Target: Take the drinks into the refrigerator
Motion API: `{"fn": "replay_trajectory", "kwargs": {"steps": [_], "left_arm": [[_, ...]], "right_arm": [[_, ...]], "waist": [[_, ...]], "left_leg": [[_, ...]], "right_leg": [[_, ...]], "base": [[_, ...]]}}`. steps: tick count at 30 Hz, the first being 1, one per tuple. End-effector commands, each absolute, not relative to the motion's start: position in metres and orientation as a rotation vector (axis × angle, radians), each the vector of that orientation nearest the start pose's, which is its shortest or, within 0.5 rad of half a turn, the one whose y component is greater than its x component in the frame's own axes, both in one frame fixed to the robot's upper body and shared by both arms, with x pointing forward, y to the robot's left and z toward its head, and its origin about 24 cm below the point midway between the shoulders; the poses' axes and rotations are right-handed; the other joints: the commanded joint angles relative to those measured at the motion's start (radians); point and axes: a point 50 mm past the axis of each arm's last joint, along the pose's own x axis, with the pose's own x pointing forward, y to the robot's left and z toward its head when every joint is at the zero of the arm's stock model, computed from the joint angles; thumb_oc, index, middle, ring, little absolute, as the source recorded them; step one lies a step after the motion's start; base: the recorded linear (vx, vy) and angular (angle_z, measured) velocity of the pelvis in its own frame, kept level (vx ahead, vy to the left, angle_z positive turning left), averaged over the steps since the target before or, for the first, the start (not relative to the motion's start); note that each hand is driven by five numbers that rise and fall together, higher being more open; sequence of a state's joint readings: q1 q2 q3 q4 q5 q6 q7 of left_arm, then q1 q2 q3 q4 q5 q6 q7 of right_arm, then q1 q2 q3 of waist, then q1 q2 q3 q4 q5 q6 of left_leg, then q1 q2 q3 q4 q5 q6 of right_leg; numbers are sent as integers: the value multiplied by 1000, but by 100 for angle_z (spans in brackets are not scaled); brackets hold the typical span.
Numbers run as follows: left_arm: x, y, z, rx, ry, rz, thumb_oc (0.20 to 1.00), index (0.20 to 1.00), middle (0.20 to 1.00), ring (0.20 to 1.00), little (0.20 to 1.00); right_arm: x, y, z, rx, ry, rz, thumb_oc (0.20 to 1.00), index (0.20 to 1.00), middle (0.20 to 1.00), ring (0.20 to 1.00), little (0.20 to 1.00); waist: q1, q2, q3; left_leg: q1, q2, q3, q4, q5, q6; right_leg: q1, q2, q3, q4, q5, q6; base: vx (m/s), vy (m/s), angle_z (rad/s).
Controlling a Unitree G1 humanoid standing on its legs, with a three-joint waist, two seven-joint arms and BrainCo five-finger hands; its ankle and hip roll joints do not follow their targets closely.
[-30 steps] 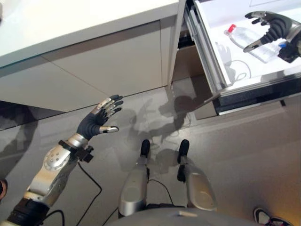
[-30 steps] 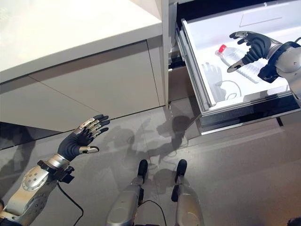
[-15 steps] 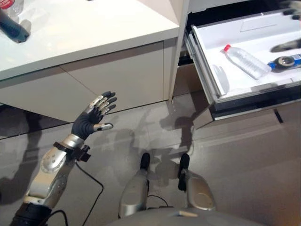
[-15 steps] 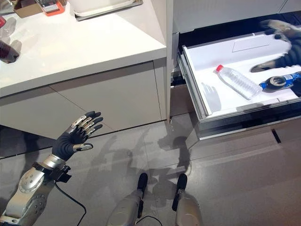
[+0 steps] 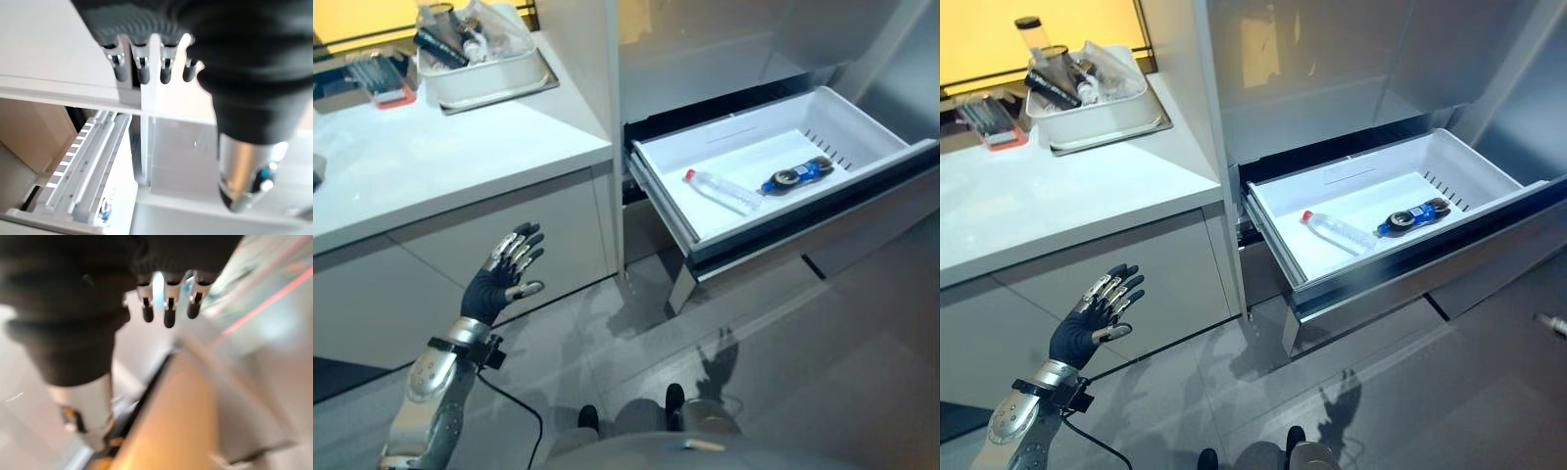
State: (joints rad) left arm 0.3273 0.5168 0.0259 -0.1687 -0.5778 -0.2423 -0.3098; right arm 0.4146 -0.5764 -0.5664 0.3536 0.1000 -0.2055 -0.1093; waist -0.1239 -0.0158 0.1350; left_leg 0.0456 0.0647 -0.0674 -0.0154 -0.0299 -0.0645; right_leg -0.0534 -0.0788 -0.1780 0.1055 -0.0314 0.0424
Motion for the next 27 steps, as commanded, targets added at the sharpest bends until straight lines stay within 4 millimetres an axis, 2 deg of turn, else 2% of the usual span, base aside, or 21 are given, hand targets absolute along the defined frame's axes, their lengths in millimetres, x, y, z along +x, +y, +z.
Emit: {"fn": "replay_trajectory", "kwargs": {"steps": [1, 2, 3, 4, 5, 6, 8, 9, 10, 11, 12, 13, 14, 15, 16, 20, 27], "left_arm": [[182, 248, 81, 38, -183, -222, 1000, 1000, 1000, 1000, 1000], [182, 249, 81, 40, -183, -220, 1000, 1000, 1000, 1000, 1000], [182, 248, 80, 38, -184, -216, 1000, 1000, 1000, 1000, 1000], [181, 248, 80, 42, -186, -215, 1000, 1000, 1000, 1000, 1000], [181, 249, 80, 43, -186, -213, 1000, 1000, 1000, 1000, 1000], [180, 248, 80, 37, -190, -208, 1000, 1000, 1000, 1000, 1000], [181, 247, 79, 36, -191, -208, 1000, 1000, 1000, 1000, 1000], [183, 243, 80, 42, -202, -216, 1000, 1000, 1000, 1000, 1000], [183, 244, 80, 43, -203, -214, 1000, 1000, 1000, 1000, 1000], [183, 239, 81, 28, -210, -228, 1000, 1000, 1000, 1000, 1000], [183, 239, 81, 28, -210, -227, 1000, 1000, 1000, 1000, 1000], [184, 236, 81, 25, -216, -245, 1000, 1000, 1000, 1000, 1000], [184, 236, 81, 25, -217, -244, 1000, 1000, 1000, 1000, 1000], [186, 232, 83, 22, -230, -262, 1000, 1000, 1000, 1000, 1000], [186, 232, 83, 22, -231, -261, 1000, 1000, 1000, 1000, 1000], [188, 225, 87, 8, -256, -286, 1000, 1000, 1000, 1000, 1000], [188, 219, 89, 21, -258, -331, 1000, 1000, 1000, 1000, 1000]], "right_arm": [[122, -397, 18, -476, 302, -668, 460, 460, 460, 460, 460], [123, -396, 18, -475, 301, -665, 200, 200, 200, 200, 200], [126, -388, 6, -449, 334, -627, 200, 200, 200, 200, 200], [128, -374, -13, -410, 397, -556, 200, 200, 200, 200, 200], [129, -373, -14, -409, 396, -554, 200, 200, 200, 200, 200], [137, -362, -21, -406, 415, -481, 200, 200, 200, 200, 200], [140, -358, -25, -414, 427, -451, 200, 200, 200, 200, 200], [153, -348, -32, -434, 451, -385, 200, 200, 200, 200, 200], [153, -348, -32, -434, 450, -384, 200, 200, 200, 200, 200], [165, -339, -33, -457, 447, -324, 200, 200, 200, 200, 200], [165, -339, -34, -457, 446, -323, 200, 200, 200, 200, 200], [175, -334, -34, -490, 449, -279, 200, 200, 200, 200, 200], [176, -334, -34, -491, 448, -278, 200, 200, 200, 200, 200], [190, -330, -29, -542, 427, -235, 200, 200, 200, 200, 200], [191, -330, -29, -543, 426, -235, 200, 200, 200, 200, 200], [216, -324, -20, -595, 387, -187, 200, 200, 200, 200, 200], [235, -329, -5, -650, 345, -192, 200, 200, 200, 200, 200]], "waist": [[2, -43, -12], [0, -45, -11], [2, -43, -10], [8, -42, -10], [7, -43, -10], [15, -42, -11], [18, -40, -11], [30, -37, -9], [29, -38, -8], [42, -37, -7], [41, -37, -7], [53, -37, -4], [51, -37, -3], [63, -33, -2], [62, -33, -1], [94, -26, 4], [121, -17, 10]], "left_leg": [[28, -13, 87, 49, -74, 19], [30, -13, 88, 48, -74, 19], [32, -13, 89, 48, -76, 21], [36, -15, 92, 43, -75, 21], [37, -15, 93, 42, -74, 21], [43, -17, 91, 33, -71, 22], [45, -17, 90, 29, -68, 22], [51, -18, 83, 17, -60, 22], [52, -18, 83, 16, -59, 22], [55, -19, 74, 2, -50, 22], [56, -19, 73, 1, -50, 22], [57, -18, 63, -9, -45, 23], [57, -18, 63, -10, -44, 23], [58, -20, 55, -15, -41, 25], [58, -20, 54, -15, -41, 25], [55, -30, 27, -15, -35, 29], [40, -46, -13, -9, -28, 32]], "right_leg": [[114, 18, -20, -67, -61, 23], [115, 18, -19, -66, -61, 23], [114, 17, -17, -63, -60, 24], [114, 16, -16, -61, -59, 27], [114, 16, -15, -61, -59, 27], [118, 14, -17, -62, -57, 29], [119, 13, -18, -62, -56, 29], [122, 13, -21, -63, -56, 29], [122, 13, -21, -64, -56, 29], [122, 13, -27, -64, -54, 29], [123, 13, -27, -64, -55, 29], [121, 11, -33, -61, -54, 29], [121, 11, -33, -61, -54, 29], [122, 8, -41, -57, -55, 29], [122, 8, -41, -56, -55, 29], [133, -1, -60, -56, -55, 31], [144, -18, -108, -48, -60, 33]], "base": [[-4, 41, -3], [-10, 35, -4], [-23, 28, -6], [-23, 28, -4], [-18, 26, -5], [0, 0, 0], [-14, 5, 2], [0, 0, 0], [-44, 0, 1], [-24, -4, 5], [-54, -14, 9], [-29, -10, 11], [-40, -10, 20], [-11, 0, 20], [-26, 3, 21], [-16, 4, 16], [-17, 6, 22]]}}
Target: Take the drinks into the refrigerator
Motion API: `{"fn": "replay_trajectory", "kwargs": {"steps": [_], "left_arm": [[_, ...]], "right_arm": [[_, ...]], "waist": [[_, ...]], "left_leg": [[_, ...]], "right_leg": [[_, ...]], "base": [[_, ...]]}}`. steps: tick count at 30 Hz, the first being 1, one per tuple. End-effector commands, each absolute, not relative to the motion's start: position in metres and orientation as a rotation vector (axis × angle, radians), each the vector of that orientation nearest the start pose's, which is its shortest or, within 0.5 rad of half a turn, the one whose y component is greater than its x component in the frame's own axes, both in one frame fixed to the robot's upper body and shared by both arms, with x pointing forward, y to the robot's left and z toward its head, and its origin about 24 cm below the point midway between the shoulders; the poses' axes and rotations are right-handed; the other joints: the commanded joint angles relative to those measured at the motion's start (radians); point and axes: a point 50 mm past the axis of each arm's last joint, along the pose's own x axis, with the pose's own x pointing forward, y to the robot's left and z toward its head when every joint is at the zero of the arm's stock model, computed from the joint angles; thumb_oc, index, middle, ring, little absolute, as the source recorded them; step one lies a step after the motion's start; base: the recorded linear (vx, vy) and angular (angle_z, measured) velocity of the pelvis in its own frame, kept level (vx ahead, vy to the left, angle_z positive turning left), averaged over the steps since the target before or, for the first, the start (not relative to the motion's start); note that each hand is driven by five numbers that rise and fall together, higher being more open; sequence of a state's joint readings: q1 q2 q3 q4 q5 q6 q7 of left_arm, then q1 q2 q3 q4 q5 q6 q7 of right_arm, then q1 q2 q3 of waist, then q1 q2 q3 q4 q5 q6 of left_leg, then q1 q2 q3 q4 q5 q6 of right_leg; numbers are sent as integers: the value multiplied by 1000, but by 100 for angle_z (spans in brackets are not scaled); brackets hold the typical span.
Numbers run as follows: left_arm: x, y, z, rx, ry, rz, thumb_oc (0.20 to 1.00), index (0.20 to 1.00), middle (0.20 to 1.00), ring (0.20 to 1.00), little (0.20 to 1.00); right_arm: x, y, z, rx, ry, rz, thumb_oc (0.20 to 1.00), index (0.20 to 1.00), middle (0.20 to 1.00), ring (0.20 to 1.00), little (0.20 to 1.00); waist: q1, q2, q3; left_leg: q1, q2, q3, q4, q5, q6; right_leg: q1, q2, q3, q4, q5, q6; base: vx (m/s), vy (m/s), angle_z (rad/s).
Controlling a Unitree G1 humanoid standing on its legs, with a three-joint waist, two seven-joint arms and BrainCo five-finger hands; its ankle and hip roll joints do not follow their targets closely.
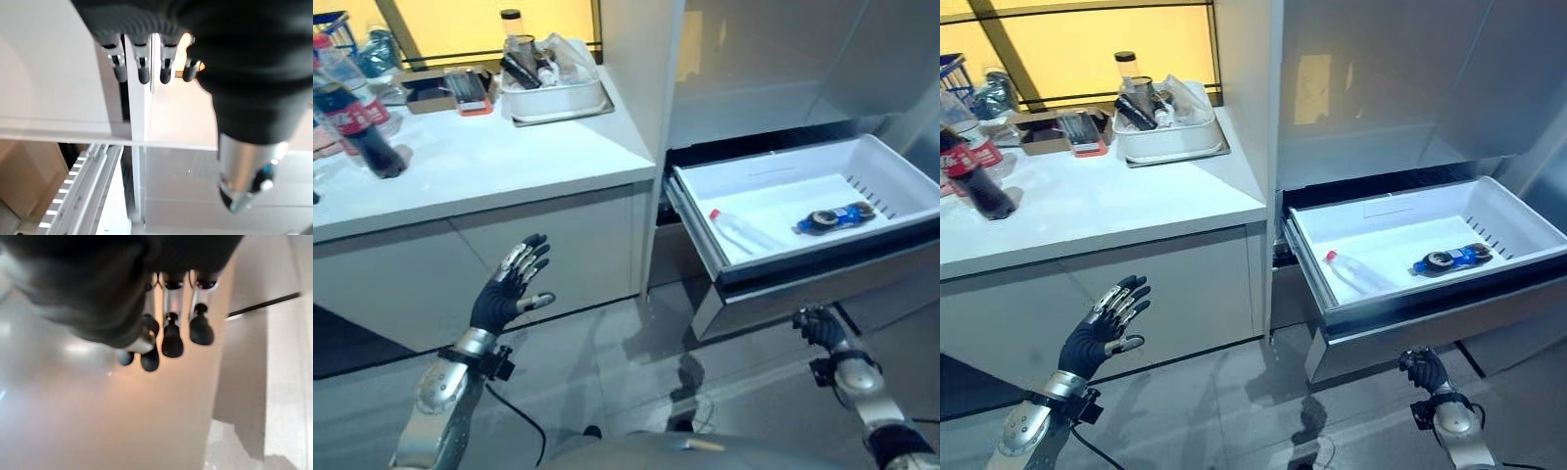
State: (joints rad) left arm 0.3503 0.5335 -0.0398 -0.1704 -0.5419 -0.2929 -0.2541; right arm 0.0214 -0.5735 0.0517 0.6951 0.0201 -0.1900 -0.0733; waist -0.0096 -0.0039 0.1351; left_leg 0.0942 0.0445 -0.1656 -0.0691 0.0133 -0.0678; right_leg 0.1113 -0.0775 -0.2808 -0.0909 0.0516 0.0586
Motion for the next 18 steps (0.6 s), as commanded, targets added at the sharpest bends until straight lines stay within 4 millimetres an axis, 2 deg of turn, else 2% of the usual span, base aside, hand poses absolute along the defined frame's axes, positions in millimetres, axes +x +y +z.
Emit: {"fn": "replay_trajectory", "kwargs": {"steps": [1, 4, 11, 18], "left_arm": [[188, 219, 90, 19, -261, -329, 1000, 1000, 1000, 1000, 1000], [188, 219, 92, 17, -268, -328, 1000, 1000, 1000, 1000, 1000], [189, 217, 94, 16, -275, -346, 1000, 1000, 1000, 1000, 1000], [192, 214, 97, 13, -277, -362, 1000, 1000, 1000, 1000, 1000]], "right_arm": [[239, -330, 0, -658, 328, -198, 200, 200, 200, 200, 200], [248, -331, 11, -664, 285, -214, 200, 200, 200, 200, 200], [260, -335, 21, -674, 265, -240, 200, 200, 200, 200, 200], [284, -330, 35, -678, 235, -239, 200, 200, 200, 200, 200]], "waist": [[15, -27, 10], [24, -24, 16], [43, -21, 21], [71, -19, 24]], "left_leg": [[-11, -29, 79, 47, -72, 37], [-18, -36, 69, 55, -72, 40], [-32, -47, 40, 62, -67, 44], [-43, -57, 14, 66, -62, 46]], "right_leg": [[-21, -23, -13, 151, -144, 17], [-23, -30, -24, 162, -146, 19], [-27, -43, -52, 180, -152, 20], [-24, -52, -80, 183, -153, 20]], "base": [[-8, 10, 25], [-7, 8, 4], [-12, 8, 12], [-6, 0, 11]]}}
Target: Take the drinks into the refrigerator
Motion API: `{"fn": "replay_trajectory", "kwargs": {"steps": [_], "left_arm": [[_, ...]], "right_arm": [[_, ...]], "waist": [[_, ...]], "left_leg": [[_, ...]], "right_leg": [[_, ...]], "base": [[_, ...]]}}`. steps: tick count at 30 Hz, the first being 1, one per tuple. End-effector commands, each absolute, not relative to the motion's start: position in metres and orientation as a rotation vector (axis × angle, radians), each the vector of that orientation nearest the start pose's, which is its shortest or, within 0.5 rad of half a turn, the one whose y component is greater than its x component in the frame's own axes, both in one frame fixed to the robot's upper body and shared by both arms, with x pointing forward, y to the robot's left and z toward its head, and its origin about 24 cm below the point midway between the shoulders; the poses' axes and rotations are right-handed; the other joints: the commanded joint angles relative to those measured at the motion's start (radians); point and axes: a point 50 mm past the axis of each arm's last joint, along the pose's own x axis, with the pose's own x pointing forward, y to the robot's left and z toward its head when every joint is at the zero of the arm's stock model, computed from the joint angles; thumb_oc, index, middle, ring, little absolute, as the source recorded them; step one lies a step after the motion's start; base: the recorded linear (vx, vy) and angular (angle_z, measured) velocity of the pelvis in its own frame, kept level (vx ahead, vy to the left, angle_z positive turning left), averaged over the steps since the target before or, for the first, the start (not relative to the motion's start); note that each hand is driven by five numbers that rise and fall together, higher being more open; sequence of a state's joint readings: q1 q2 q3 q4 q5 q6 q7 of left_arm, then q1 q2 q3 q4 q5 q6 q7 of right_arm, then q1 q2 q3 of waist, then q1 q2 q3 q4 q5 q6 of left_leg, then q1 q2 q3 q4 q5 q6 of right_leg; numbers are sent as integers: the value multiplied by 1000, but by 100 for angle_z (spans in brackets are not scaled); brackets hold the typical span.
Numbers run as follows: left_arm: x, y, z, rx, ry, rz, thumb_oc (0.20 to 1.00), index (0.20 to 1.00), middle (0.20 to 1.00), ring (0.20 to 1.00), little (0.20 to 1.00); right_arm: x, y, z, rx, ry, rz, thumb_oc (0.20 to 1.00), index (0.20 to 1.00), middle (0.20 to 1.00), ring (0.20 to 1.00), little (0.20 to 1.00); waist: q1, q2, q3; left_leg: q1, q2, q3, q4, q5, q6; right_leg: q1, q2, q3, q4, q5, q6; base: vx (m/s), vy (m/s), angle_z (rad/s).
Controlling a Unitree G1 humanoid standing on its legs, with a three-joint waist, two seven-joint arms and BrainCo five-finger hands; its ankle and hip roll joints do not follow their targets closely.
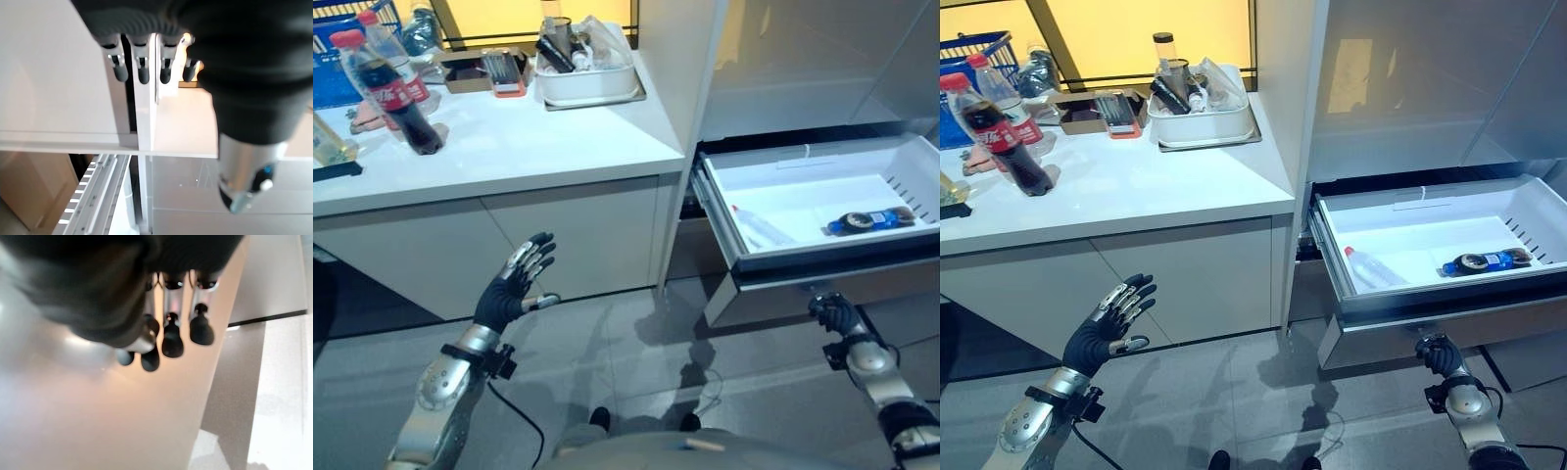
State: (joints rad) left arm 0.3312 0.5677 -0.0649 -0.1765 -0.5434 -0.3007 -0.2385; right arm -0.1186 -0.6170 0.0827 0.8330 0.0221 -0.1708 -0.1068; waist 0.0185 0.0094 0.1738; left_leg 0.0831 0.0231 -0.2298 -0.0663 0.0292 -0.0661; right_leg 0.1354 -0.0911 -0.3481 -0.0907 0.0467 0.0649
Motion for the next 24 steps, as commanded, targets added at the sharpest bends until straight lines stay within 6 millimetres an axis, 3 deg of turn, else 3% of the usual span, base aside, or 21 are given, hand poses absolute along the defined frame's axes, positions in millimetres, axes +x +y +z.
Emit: {"fn": "replay_trajectory", "kwargs": {"steps": [1, 6, 8, 11, 12, 14, 15, 17, 20, 24], "left_arm": [[193, 213, 97, 7, -278, -370, 1000, 1000, 1000, 1000, 1000], [194, 211, 98, 5, -277, -383, 1000, 1000, 1000, 1000, 1000], [195, 209, 98, 4, -273, -396, 1000, 1000, 1000, 1000, 1000], [196, 208, 100, 1, -275, -407, 1000, 1000, 1000, 1000, 1000], [197, 207, 100, 4, -274, -414, 1000, 1000, 1000, 1000, 1000], [200, 209, 104, 11, -280, -413, 1000, 1000, 1000, 1000, 1000], [203, 209, 106, 21, -284, -415, 1000, 1000, 1000, 1000, 1000], [205, 209, 107, 24, -293, -406, 1000, 1000, 1000, 1000, 1000], [210, 206, 110, 27, -310, -412, 1000, 1000, 1000, 1000, 1000], [211, 206, 109, 22, -314, -394, 1000, 1000, 1000, 1000, 1000]], "right_arm": [[290, -328, 40, -665, 218, -248, 200, 200, 200, 200, 200], [311, -320, 63, -651, 140, -244, 200, 200, 200, 200, 200], [331, -311, 86, -659, 76, -242, 200, 200, 200, 200, 200], [342, -313, 101, -673, 58, -264, 200, 200, 200, 200, 200], [347, -317, 111, -688, 53, -284, 200, 200, 200, 200, 200], [359, -320, 145, -722, -18, -326, 200, 200, 200, 200, 200], [365, -320, 174, -728, -98, -359, 200, 200, 200, 200, 200], [368, -318, 201, -688, -206, -420, 200, 200, 200, 200, 200], [372, -312, 222, -623, -282, -430, 200, 200, 200, 200, 200], [372, -305, 215, -625, -291, -395, 200, 200, 200, 200, 200]], "waist": [[50, -32, -15], [69, -32, -14], [93, -33, -9], [108, -34, -4], [121, -35, -3], [136, -36, 2], [149, -38, 10], [160, -39, 7], [177, -41, 6], [177, -42, 7]], "left_leg": [[-36, -38, 71, 65, -76, 46], [-46, -41, 51, 68, -68, 45], [-50, -42, 36, 67, -66, 42], [-57, -45, 19, 67, -60, 40], [-64, -47, 10, 68, -55, 36], [-79, -52, -16, 70, -45, 29], [-93, -55, -38, 73, -35, 21], [-94, -52, -60, 67, -49, 10], [-103, -56, -79, 73, -45, 5], [-103, -57, -81, 76, -47, 4]], "right_leg": [[-49, -40, -18, 184, -148, 13], [-48, -42, -39, 185, -151, 11], [-44, -41, -51, 189, -155, 8], [-43, -43, -67, 191, -155, 7], [-43, -43, -78, 191, -157, 5], [-42, -43, -106, 194, -161, 2], [-41, -42, -128, 195, -164, -3], [-27, -34, -141, 192, -192, -4], [-19, -31, -167, 187, -199, -7], [-11, -30, -174, 181, -199, -8]], "base": [[-5, -1, 12], [-1, -10, 11], [-14, -16, 15], [-17, -19, 17], [-20, -18, 22], [-33, -40, 38], [40, -121, 43], [55, -108, 60], [16, -21, 52], [24, 6, 42]]}}
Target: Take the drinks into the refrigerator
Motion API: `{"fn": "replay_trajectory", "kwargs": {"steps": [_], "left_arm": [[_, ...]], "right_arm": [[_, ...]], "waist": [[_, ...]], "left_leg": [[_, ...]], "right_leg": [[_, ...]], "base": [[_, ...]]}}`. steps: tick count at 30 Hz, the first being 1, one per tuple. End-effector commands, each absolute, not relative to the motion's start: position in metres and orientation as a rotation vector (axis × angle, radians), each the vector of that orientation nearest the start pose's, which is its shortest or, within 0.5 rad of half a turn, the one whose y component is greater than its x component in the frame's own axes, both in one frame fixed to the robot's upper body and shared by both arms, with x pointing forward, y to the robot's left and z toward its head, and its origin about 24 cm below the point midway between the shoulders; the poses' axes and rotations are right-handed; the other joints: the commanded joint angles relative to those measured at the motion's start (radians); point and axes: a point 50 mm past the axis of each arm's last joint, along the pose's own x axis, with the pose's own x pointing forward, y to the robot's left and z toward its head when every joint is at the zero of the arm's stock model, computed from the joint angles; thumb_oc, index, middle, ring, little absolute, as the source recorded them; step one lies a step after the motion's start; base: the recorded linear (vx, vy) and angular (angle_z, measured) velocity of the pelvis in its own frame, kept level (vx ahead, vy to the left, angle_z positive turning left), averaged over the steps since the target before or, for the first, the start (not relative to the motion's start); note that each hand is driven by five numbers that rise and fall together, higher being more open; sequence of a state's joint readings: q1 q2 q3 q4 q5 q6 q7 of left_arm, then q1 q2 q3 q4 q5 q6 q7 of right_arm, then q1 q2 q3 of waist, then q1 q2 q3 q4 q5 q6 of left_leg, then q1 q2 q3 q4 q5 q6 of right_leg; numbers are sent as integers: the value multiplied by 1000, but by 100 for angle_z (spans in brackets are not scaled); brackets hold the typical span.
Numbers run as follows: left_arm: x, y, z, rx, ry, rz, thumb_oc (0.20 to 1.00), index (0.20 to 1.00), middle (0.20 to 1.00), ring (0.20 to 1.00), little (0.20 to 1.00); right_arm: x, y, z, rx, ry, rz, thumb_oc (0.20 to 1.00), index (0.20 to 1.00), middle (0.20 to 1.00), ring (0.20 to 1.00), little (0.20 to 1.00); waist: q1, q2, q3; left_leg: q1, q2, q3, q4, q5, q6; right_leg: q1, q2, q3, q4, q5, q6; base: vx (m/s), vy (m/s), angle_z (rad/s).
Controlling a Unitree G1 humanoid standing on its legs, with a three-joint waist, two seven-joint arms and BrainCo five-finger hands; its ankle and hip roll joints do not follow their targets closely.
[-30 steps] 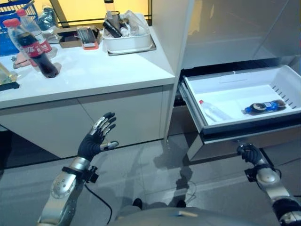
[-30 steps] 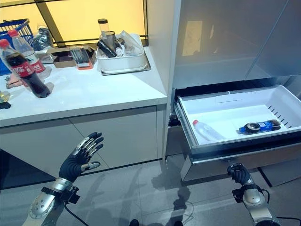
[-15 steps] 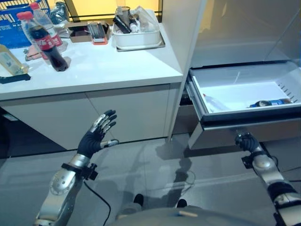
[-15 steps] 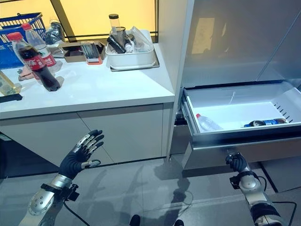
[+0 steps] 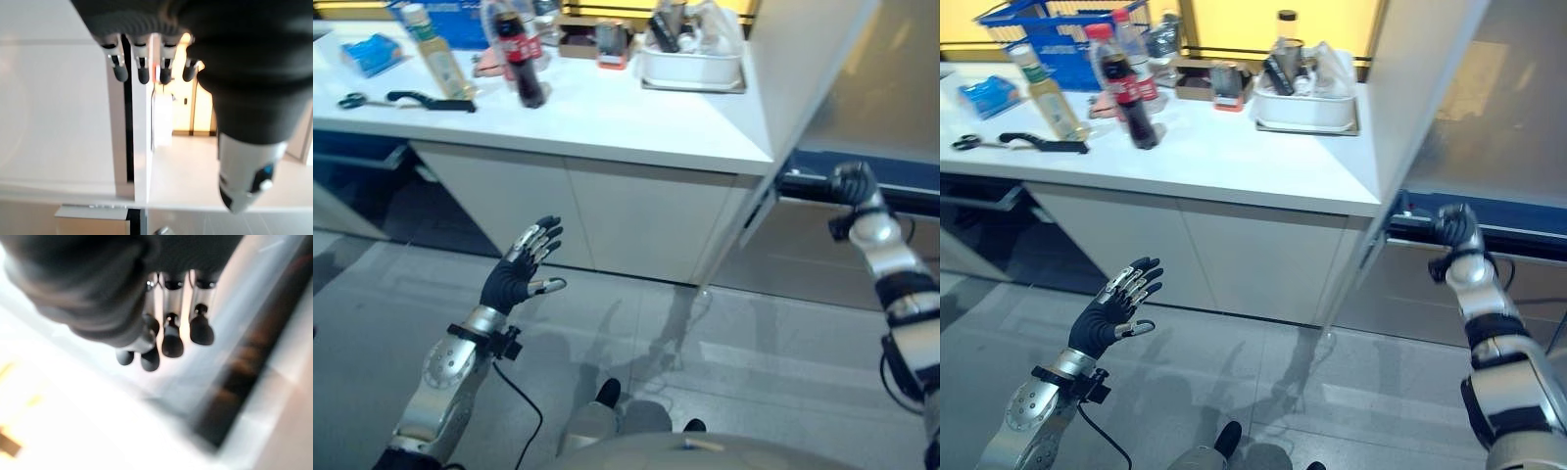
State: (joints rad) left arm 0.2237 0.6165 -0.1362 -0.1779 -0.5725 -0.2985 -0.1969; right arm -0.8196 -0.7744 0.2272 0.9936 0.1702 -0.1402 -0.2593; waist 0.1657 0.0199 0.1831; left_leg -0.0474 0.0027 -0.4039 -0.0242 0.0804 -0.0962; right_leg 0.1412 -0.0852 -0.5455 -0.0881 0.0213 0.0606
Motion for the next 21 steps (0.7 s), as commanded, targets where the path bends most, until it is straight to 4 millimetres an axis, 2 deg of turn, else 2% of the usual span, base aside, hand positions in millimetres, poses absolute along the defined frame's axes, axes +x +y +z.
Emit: {"fn": "replay_trajectory", "kwargs": {"steps": [1, 2, 3, 4, 5, 6, 7, 10, 12, 13, 14, 15, 18, 19, 20, 21], "left_arm": [[210, 207, 108, 23, -311, -383, 1000, 1000, 1000, 1000, 1000], [210, 207, 107, 23, -311, -376, 1000, 1000, 1000, 1000, 1000], [210, 207, 107, 24, -309, -376, 1000, 1000, 1000, 1000, 1000], [208, 208, 106, 16, -309, -367, 1000, 1000, 1000, 1000, 1000], [208, 208, 106, 17, -308, -368, 1000, 1000, 1000, 1000, 1000], [207, 209, 106, 12, -313, -353, 1000, 1000, 1000, 1000, 1000], [206, 209, 106, 13, -311, -353, 1000, 1000, 1000, 1000, 1000], [206, 211, 105, 19, -313, -334, 1000, 1000, 1000, 1000, 1000], [205, 212, 104, 19, -322, -313, 1000, 1000, 1000, 1000, 1000], [205, 212, 104, 19, -321, -314, 1000, 1000, 1000, 1000, 1000], [204, 214, 103, 23, -327, -286, 1000, 1000, 1000, 1000, 1000], [204, 214, 103, 24, -326, -287, 1000, 1000, 1000, 1000, 1000], [204, 217, 99, 38, -327, -252, 1000, 1000, 1000, 1000, 1000], [204, 219, 96, 45, -327, -228, 1000, 1000, 1000, 1000, 1000], [204, 219, 96, 45, -326, -229, 1000, 1000, 1000, 1000, 1000], [203, 220, 94, 49, -323, -212, 1000, 1000, 1000, 1000, 1000]], "right_arm": [[370, -301, 204, -627, -276, -365, 200, 200, 200, 200, 200], [368, -301, 195, -618, -256, -354, 200, 200, 200, 200, 200], [367, -301, 194, -617, -254, -354, 200, 200, 200, 200, 200], [363, -304, 177, -574, -218, -361, 200, 200, 200, 200, 200], [362, -304, 176, -573, -217, -362, 200, 200, 200, 200, 200], [358, -302, 158, -561, -184, -339, 200, 200, 200, 200, 200], [357, -302, 157, -561, -182, -339, 200, 200, 200, 200, 200], [345, -296, 129, -523, -146, -299, 200, 200, 200, 200, 200], [329, -293, 102, -457, -109, -292, 200, 200, 200, 200, 200], [329, -293, 102, -457, -107, -293, 200, 200, 200, 200, 200], [313, -292, 87, -403, -105, -291, 200, 200, 200, 200, 200], [312, -292, 86, -402, -103, -292, 200, 200, 200, 200, 200], [288, -291, 68, -353, -98, -291, 200, 200, 200, 200, 200], [272, -287, 58, -308, -104, -283, 244, 244, 244, 244, 244], [271, -287, 58, -307, -103, -284, 322, 322, 322, 322, 322], [262, -286, 51, -267, -95, -289, 464, 464, 464, 464, 464]], "waist": [[26, -54, -3], [23, -54, -2], [24, -55, -3], [20, -56, -5], [21, -57, -6], [14, -56, -6], [15, -57, -8], [-3, -57, -8], [-18, -51, -3], [-17, -52, -4], [-34, -50, 1], [-33, -51, 0], [-55, -49, 0], [-73, -47, 0], [-72, -48, -1], [-81, -48, -1]], "left_leg": [[29, -37, 96, 33, -99, 37], [32, -37, 99, 31, -101, 39], [33, -37, 99, 31, -101, 39], [36, -35, 105, 28, -103, 42], [37, -35, 106, 28, -103, 42], [40, -35, 111, 25, -105, 45], [40, -35, 112, 24, -105, 46], [42, -35, 124, 22, -108, 52], [35, -39, 137, 27, -91, 62], [35, -39, 138, 26, -91, 62], [39, -36, 146, 26, -93, 64], [39, -36, 146, 26, -93, 64], [44, -31, 153, 24, -96, 64], [45, -30, 161, 24, -98, 64], [45, -30, 161, 24, -98, 64], [48, -27, 166, 24, -100, 64]], "right_leg": [[-17, -36, 26, 181, -175, -3], [-17, -36, 30, 182, -175, -3], [-17, -36, 30, 182, -175, -3], [-15, -37, 33, 179, -173, -2], [-15, -37, 33, 179, -173, -1], [-17, -39, 36, 178, -171, 1], [-17, -39, 37, 178, -171, 1], [-21, -42, 47, 175, -164, 5], [-33, -50, 49, 171, -139, 5], [-33, -50, 49, 171, -139, 5], [-35, -49, 58, 170, -137, 6], [-35, -49, 58, 169, -137, 6], [-35, -48, 68, 166, -138, 6], [-36, -46, 73, 165, -139, 7], [-36, -46, 73, 164, -139, 7], [-37, -46, 78, 164, -139, 7]], "base": [[25, 18, 20], [25, 19, 11], [0, 0, 0], [0, 0, 0], [0, 0, 0], [0, 0, 0], [0, 0, 0], [-25, 46, -1], [-74, 100, 1], [-4, 36, -11], [-4, 18, -14], [-7, 21, -16], [-2, 17, -18], [1, 19, -5], [0, 0, 0], [8, 13, -6]]}}
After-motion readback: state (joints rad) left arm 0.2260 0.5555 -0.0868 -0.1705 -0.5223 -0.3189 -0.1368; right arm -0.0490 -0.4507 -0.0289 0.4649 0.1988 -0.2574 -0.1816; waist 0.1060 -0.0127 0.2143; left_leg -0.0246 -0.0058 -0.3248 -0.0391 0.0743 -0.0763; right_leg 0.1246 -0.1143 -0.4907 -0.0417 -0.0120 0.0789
